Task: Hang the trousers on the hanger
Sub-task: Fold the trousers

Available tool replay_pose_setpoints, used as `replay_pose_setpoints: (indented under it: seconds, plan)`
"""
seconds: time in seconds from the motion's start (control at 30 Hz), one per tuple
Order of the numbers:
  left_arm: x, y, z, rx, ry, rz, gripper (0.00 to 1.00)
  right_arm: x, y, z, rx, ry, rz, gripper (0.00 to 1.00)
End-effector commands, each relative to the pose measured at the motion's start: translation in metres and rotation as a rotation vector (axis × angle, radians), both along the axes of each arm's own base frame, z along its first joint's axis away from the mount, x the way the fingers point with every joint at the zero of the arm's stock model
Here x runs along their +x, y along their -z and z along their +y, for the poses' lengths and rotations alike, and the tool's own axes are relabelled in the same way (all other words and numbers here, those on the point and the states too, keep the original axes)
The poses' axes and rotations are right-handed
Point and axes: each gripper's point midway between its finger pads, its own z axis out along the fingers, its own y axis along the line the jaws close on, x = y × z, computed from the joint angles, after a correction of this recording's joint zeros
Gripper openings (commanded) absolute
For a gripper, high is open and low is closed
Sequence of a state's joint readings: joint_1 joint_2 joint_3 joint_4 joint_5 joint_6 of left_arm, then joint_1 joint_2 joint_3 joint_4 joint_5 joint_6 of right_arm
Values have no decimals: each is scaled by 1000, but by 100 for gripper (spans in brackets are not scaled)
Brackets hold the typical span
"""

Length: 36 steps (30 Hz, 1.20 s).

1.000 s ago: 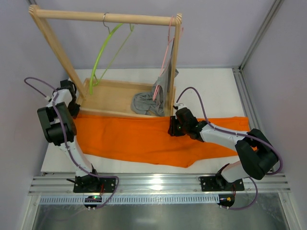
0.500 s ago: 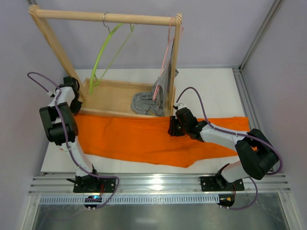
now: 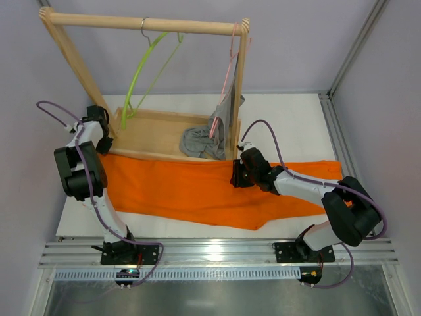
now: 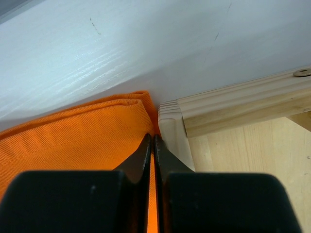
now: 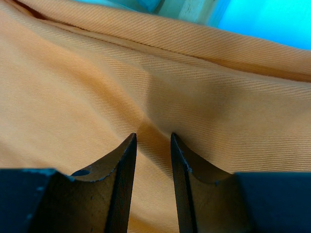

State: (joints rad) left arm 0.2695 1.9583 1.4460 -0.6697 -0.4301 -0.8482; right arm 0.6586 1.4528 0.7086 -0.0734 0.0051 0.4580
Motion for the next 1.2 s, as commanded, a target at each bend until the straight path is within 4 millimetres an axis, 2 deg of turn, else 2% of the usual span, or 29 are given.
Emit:
replay_pose_setpoints:
  seconds: [0.0,0.1,0.2,0.3,0.33,0.43,0.47,0.5,0.57,0.6,0.63,0.77,0.8,0.87,0.9,1.03,1.17]
  plan:
    - [31,-31,8,50,-6,-167,1,12,-8,5,17,0,-51,38]
    - [29,-15,7,29,3,-110,1,13,-8,5,17,0,-51,38]
    - [27,-3,4,10,26,-79,6,13,-8,4,12,4,-53,38]
    - [31,-12,2,11,64,-116,20,12,-7,3,11,6,-53,38]
    - [31,-19,1,18,84,-125,30,12,-7,3,13,2,-52,38]
    - [21,-35,4,48,84,-112,40,12,-9,3,14,1,-56,38]
    - [16,-48,6,66,79,-118,41,11,-10,3,15,3,-59,38]
    - [1,-51,12,93,53,-75,42,11,-11,3,18,4,-61,38]
    - [-20,-60,19,129,15,-29,41,11,-13,3,24,2,-65,38]
    - [-39,-70,27,156,-29,-8,41,10,-12,3,25,-2,-64,38]
    - [-46,-71,29,156,-45,-12,41,10,-14,3,30,1,-66,38]
    - [-89,-56,31,79,-118,-22,36,6,-17,7,58,-22,-62,38]
    - [-105,-42,30,52,-141,0,34,5,-18,8,62,-27,-62,38]
    - [-112,-42,27,18,-152,-35,29,4,-19,8,67,-28,-63,38]
    - [-125,-30,25,-4,-170,-9,27,3,-18,8,69,-29,-60,38]
    - [-152,-17,19,-37,-216,29,17,2,-18,9,75,-33,-57,38]
    - [-165,-11,18,-51,-247,12,14,0,-17,9,80,-36,-53,38]
